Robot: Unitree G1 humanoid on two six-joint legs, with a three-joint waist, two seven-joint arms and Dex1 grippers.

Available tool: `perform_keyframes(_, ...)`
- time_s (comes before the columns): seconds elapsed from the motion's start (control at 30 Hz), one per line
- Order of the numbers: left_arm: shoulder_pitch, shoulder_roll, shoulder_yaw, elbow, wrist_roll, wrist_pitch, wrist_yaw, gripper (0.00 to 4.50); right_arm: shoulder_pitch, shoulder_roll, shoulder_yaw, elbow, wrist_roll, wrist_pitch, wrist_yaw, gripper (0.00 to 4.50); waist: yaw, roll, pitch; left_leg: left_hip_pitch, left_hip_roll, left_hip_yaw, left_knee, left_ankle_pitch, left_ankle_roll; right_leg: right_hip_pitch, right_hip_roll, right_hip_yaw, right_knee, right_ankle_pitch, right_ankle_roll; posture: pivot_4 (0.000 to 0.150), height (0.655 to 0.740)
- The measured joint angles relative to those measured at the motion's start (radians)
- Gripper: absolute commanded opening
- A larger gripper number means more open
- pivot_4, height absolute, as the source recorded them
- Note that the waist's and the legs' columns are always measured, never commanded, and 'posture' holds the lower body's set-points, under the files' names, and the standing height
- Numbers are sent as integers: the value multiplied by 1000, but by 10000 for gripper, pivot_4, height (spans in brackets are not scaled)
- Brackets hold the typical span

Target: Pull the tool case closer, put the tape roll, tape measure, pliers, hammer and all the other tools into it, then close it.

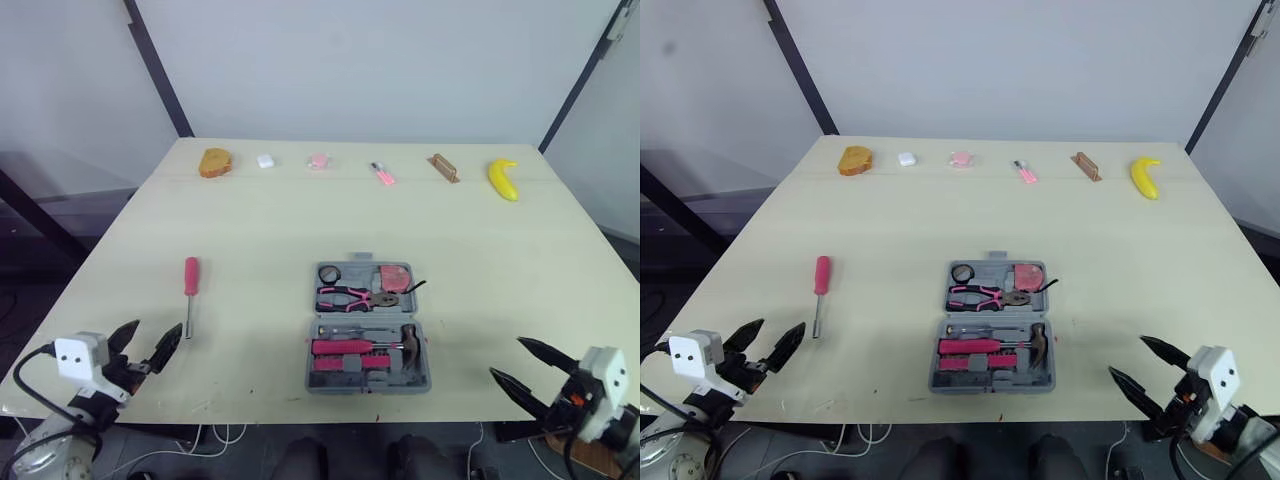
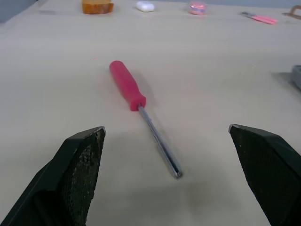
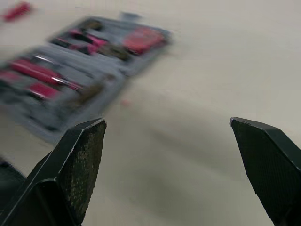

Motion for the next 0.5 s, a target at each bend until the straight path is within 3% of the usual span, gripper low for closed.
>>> perform_keyframes(0.13, -12, -1, -27, -2, 20, 24, 48, 45000, -48, -31, 32, -41, 25, 40, 29, 44221, 2, 0, 0, 0, 0, -1, 0, 0, 0, 0, 0, -1, 0, 0, 0, 1500, 7400)
perform_keyframes(0.17, -90, -13, -33, -2, 63, 90, 187, 45000, -144, -87, 102, -83, 30, 80, 68, 44221, 5, 0, 0, -1, -1, -3, 2, 0, 0, 1, 0, -2, 1, 0, 0, 1500, 7400)
perform_keyframes(0.27, -146, -27, -58, -38, 84, 145, 283, 45000, -222, -113, 149, -121, 27, 90, 85, 44221, 6, -1, 0, 0, -1, -5, 3, 0, 0, 3, -1, -4, 0, 0, 1, 1500, 7400)
perform_keyframes(0.5, -214, -60, -107, -36, 134, 200, 403, 45000, -334, -118, 211, -147, 31, 148, 73, 44221, 4, -1, 0, 0, -1, -6, 3, 0, 0, 4, -2, -5, 0, 1, 1, 1500, 7400)
